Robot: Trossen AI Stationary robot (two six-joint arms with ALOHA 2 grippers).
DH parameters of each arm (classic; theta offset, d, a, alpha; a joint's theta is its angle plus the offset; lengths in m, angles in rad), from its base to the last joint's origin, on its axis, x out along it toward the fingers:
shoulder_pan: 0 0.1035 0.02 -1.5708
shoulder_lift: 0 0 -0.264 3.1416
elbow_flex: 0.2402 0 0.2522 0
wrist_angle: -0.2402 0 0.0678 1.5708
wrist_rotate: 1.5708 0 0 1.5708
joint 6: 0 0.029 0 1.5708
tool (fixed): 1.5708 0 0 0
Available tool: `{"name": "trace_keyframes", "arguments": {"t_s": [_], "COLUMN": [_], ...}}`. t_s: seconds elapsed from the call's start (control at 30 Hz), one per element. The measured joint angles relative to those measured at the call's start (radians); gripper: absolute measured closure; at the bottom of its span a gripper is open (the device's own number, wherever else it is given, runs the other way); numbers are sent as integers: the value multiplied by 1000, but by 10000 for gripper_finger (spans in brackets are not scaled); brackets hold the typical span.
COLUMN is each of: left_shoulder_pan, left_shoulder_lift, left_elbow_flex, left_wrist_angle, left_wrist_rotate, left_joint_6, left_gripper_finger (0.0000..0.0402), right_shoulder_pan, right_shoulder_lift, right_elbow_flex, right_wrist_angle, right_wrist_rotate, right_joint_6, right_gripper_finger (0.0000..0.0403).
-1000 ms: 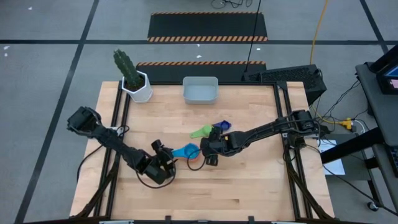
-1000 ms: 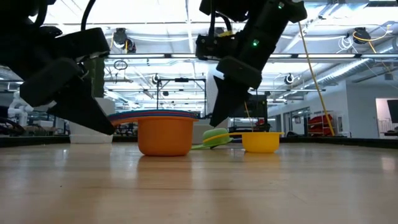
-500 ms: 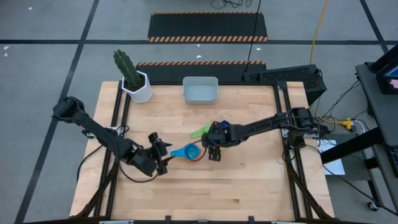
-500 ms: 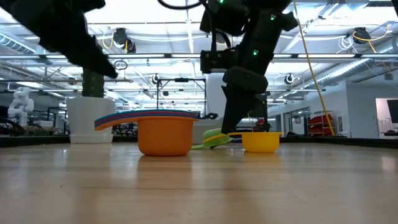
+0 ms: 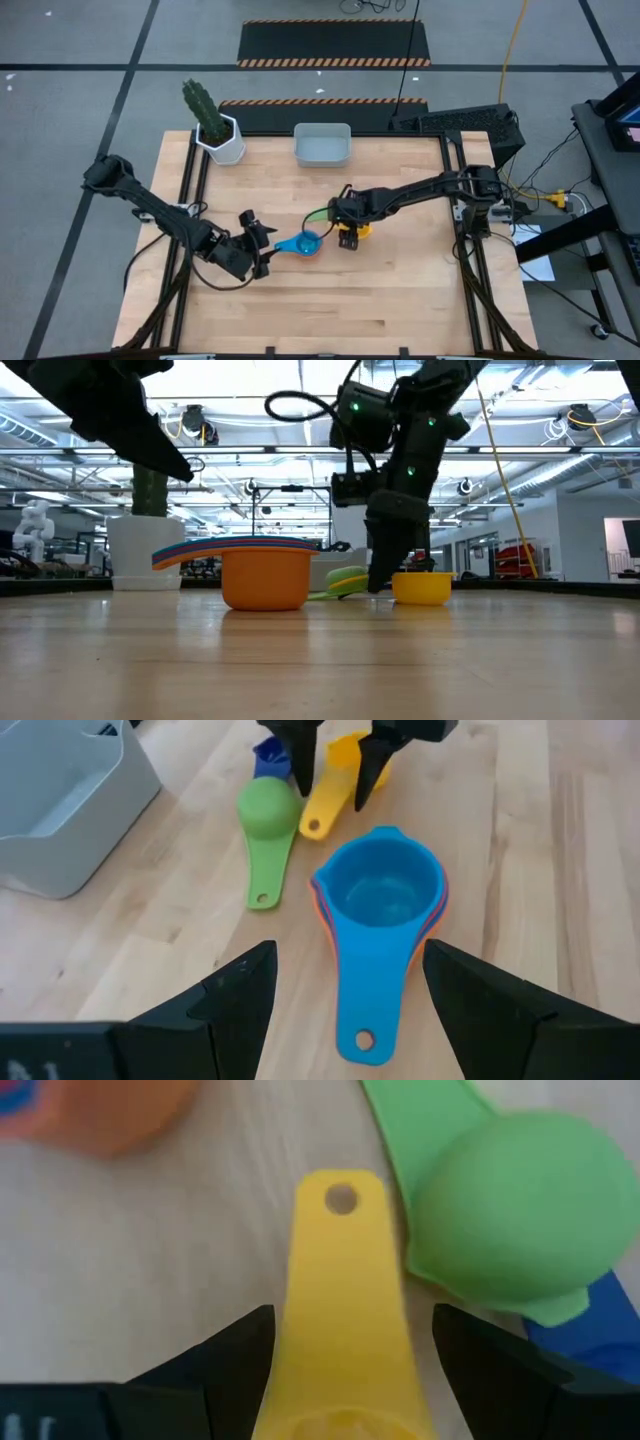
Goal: Nest measuring cups in basket
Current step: Stack the yellow measuring cups on top of the light blue measuring cup
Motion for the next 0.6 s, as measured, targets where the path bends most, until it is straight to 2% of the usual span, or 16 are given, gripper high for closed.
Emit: {"name": "trace_keyframes", "arguments": {"t_s": [0.13,0.43,0.6], "left_shoulder_pan": [0,1,10], "left_shoulder_lift": [1,1,1], "left_elbow_flex": [0,0,0], "left_wrist_angle": [-4,19,21], "left_wrist_rotate": [0,-5,-8], "left_joint_6": [-4,2,4], "left_gripper_finger": [147,147,147], "right_shoulder_pan": [4,5,5], "right_shoulder_lift": [0,0,0], "right_elbow_flex": [-31,-42,-42], "right_wrist_angle": [13,17,16], "right_wrist_rotate": [2,2,3], "right_joint_6": [16,26,27], "right_gripper_finger": [147,231,239]}}
